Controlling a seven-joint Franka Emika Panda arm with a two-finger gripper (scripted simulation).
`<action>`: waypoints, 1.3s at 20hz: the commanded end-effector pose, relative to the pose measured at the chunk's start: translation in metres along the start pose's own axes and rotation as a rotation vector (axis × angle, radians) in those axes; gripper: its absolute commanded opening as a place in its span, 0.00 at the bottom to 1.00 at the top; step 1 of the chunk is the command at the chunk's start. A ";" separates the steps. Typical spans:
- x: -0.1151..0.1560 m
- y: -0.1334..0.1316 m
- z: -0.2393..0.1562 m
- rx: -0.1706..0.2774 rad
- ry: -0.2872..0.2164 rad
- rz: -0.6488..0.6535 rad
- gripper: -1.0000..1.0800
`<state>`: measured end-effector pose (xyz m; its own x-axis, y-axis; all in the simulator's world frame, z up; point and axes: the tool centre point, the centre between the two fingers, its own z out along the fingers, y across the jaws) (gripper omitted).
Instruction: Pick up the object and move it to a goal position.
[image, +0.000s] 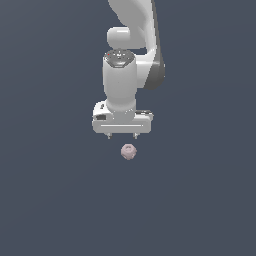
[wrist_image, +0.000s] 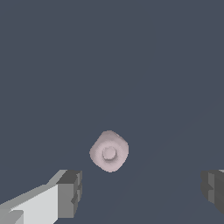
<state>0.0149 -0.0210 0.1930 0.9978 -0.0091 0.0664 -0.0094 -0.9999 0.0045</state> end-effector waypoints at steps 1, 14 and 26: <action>0.000 0.000 0.000 0.000 0.000 0.000 0.96; 0.016 -0.004 -0.014 -0.002 0.051 -0.048 0.96; 0.010 -0.009 0.009 0.005 0.028 0.080 0.96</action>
<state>0.0267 -0.0132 0.1897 0.9930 -0.0641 0.0988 -0.0640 -0.9979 -0.0043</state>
